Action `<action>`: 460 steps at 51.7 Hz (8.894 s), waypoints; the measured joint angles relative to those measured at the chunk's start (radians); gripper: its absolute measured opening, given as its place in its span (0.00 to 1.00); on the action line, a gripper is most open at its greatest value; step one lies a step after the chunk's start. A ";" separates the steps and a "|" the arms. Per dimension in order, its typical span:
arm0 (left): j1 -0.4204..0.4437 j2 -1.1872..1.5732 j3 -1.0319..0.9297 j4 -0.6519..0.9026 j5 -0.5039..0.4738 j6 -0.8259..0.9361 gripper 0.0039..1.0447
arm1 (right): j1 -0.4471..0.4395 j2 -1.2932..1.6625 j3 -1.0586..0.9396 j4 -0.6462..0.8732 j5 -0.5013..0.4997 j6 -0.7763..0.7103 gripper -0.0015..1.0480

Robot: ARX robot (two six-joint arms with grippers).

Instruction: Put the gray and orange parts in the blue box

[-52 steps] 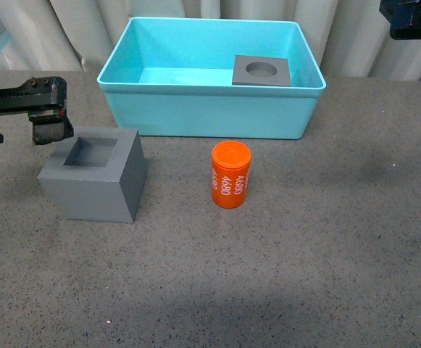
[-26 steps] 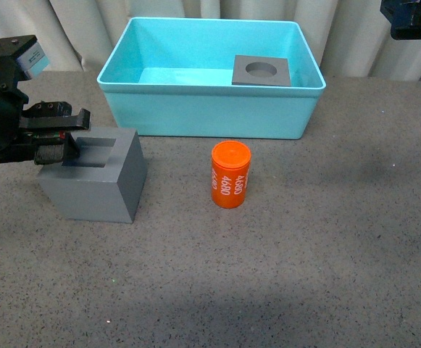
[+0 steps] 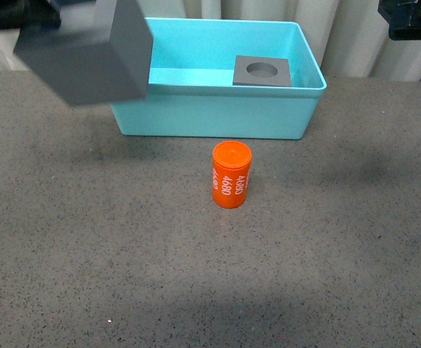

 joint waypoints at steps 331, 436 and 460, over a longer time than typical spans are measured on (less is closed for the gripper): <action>0.129 -1.594 -0.935 -0.123 -0.072 0.195 0.94 | 0.157 0.500 0.935 -0.737 -0.250 -0.269 0.43; 0.129 -1.593 -0.935 -0.124 -0.072 0.195 0.94 | 0.046 0.262 0.614 -0.419 -0.229 -0.080 0.91; 0.129 -1.593 -0.935 -0.124 -0.073 0.195 0.94 | -0.021 -0.355 -0.052 -0.460 0.092 -0.099 0.91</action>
